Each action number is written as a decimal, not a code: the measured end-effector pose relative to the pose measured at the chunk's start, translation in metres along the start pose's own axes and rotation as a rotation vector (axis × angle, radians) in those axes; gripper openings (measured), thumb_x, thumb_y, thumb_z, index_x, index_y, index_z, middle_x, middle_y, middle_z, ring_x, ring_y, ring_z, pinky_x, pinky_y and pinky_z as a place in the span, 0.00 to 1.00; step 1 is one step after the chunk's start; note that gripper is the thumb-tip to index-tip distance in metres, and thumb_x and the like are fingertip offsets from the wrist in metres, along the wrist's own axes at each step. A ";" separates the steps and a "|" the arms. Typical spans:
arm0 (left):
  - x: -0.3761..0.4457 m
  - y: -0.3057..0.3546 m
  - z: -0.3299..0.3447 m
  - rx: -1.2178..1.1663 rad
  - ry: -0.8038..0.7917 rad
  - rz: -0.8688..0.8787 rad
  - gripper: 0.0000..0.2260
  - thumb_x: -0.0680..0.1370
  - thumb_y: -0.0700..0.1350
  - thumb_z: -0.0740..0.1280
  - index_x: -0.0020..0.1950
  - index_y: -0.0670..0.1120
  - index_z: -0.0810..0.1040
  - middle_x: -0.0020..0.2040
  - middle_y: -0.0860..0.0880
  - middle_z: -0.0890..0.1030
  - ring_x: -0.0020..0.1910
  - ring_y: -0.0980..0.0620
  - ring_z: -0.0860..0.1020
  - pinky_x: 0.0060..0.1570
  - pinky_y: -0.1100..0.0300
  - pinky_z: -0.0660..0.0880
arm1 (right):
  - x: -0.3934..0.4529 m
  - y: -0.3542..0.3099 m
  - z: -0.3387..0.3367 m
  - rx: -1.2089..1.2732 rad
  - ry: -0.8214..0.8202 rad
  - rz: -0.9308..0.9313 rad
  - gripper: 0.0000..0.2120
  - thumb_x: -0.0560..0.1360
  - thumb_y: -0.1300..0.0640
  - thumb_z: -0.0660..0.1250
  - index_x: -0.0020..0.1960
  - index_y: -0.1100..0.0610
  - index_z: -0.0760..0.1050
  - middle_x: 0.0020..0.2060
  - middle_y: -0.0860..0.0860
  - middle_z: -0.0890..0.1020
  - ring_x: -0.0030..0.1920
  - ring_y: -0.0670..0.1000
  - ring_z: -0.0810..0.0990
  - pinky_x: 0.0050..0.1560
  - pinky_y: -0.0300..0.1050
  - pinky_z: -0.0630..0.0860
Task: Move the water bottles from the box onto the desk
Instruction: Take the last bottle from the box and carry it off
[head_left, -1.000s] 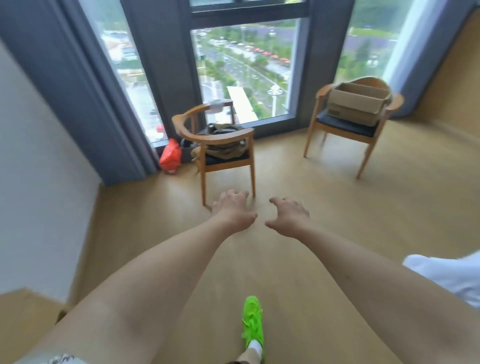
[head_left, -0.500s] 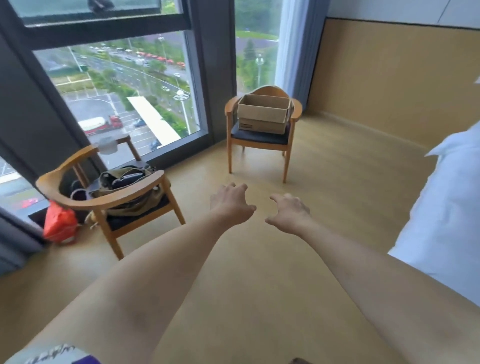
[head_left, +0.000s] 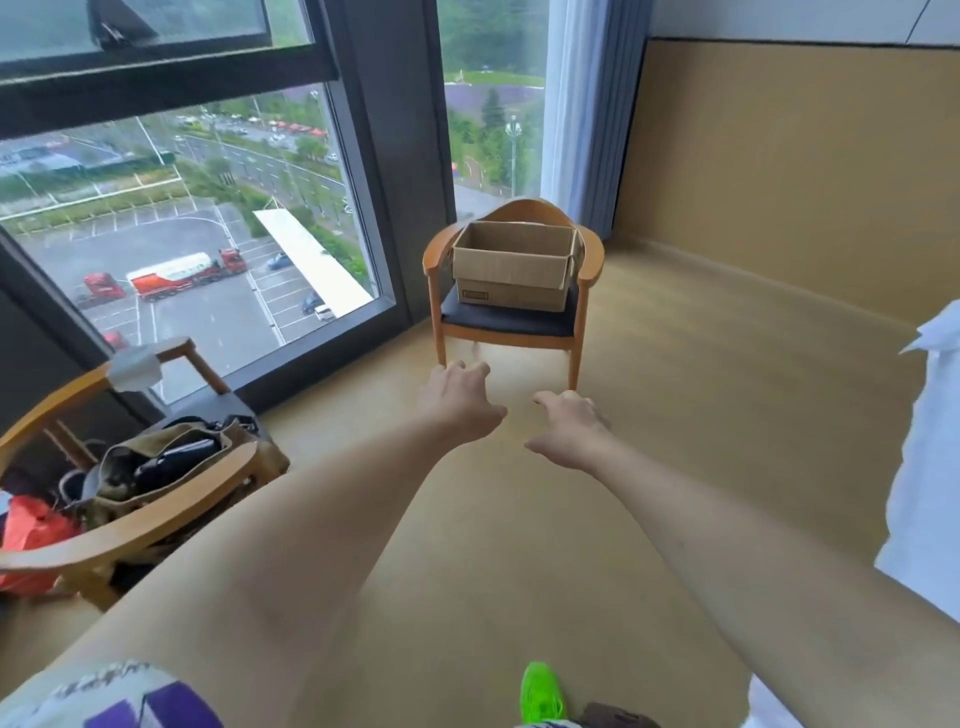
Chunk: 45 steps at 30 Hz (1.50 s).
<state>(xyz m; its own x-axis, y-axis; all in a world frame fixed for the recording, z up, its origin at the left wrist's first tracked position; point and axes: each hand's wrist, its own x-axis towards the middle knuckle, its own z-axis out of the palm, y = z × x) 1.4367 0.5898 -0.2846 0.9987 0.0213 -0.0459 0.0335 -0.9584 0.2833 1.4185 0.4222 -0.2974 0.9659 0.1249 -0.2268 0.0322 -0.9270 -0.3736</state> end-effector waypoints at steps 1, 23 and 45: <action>0.023 0.005 -0.002 -0.015 0.007 -0.002 0.25 0.75 0.58 0.73 0.69 0.51 0.74 0.64 0.46 0.77 0.63 0.44 0.73 0.53 0.50 0.77 | 0.022 0.002 -0.010 0.007 -0.001 -0.002 0.32 0.76 0.45 0.72 0.77 0.46 0.65 0.69 0.54 0.73 0.71 0.59 0.69 0.69 0.58 0.71; 0.487 0.006 0.028 -0.013 -0.159 0.050 0.19 0.77 0.57 0.69 0.63 0.50 0.74 0.59 0.47 0.76 0.62 0.42 0.73 0.60 0.44 0.75 | 0.479 0.032 -0.076 0.037 -0.106 0.140 0.34 0.75 0.43 0.72 0.77 0.46 0.64 0.70 0.54 0.71 0.71 0.59 0.69 0.67 0.57 0.72; 0.881 -0.057 0.065 -0.008 -0.312 -0.070 0.22 0.76 0.58 0.69 0.68 0.52 0.73 0.59 0.47 0.76 0.59 0.44 0.73 0.57 0.46 0.77 | 0.884 0.032 -0.114 0.088 -0.230 0.181 0.30 0.74 0.43 0.71 0.72 0.49 0.69 0.68 0.56 0.73 0.68 0.60 0.72 0.66 0.56 0.73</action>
<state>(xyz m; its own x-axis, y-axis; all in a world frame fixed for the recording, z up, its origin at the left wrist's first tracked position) 2.3123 0.6449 -0.4034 0.9342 -0.0022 -0.3567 0.1032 -0.9555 0.2764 2.3029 0.4624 -0.4072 0.8703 0.0466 -0.4903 -0.1669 -0.9087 -0.3826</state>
